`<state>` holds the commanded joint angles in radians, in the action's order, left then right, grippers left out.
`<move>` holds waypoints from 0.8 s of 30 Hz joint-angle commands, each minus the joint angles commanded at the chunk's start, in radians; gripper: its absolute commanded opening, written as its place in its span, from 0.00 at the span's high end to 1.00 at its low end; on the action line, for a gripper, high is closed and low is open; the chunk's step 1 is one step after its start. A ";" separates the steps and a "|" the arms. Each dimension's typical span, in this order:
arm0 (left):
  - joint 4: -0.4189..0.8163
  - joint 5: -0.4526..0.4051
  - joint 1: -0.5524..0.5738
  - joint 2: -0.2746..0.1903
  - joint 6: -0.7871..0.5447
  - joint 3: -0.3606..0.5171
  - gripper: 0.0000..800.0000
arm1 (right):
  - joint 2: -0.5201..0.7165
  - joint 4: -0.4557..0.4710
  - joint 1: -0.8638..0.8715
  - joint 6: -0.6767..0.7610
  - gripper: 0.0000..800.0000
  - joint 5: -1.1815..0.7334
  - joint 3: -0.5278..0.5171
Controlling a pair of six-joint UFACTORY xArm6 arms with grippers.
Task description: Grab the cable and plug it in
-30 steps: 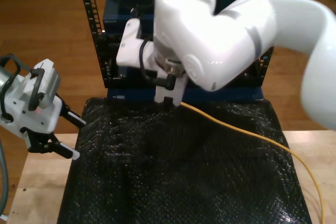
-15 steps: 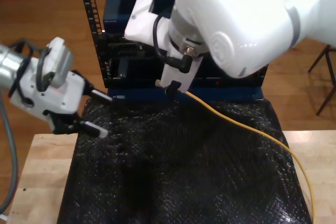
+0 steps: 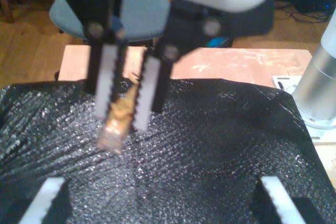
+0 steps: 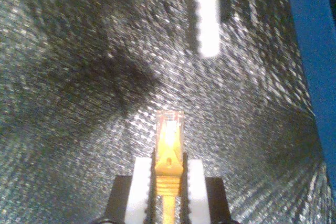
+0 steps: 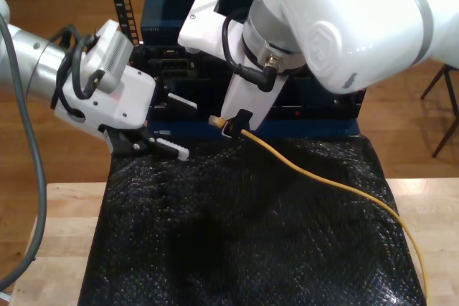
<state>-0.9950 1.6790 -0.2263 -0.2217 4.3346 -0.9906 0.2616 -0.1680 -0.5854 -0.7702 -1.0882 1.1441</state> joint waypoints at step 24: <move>-0.003 0.008 0.002 0.028 -0.003 -0.026 0.00 | 0.055 -0.160 0.058 -0.107 0.99 -0.077 -0.008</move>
<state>-0.9981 1.6866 -0.2248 -0.1941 4.3315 -1.0167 0.3168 -0.3276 -0.5271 -0.8777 -1.1650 1.1364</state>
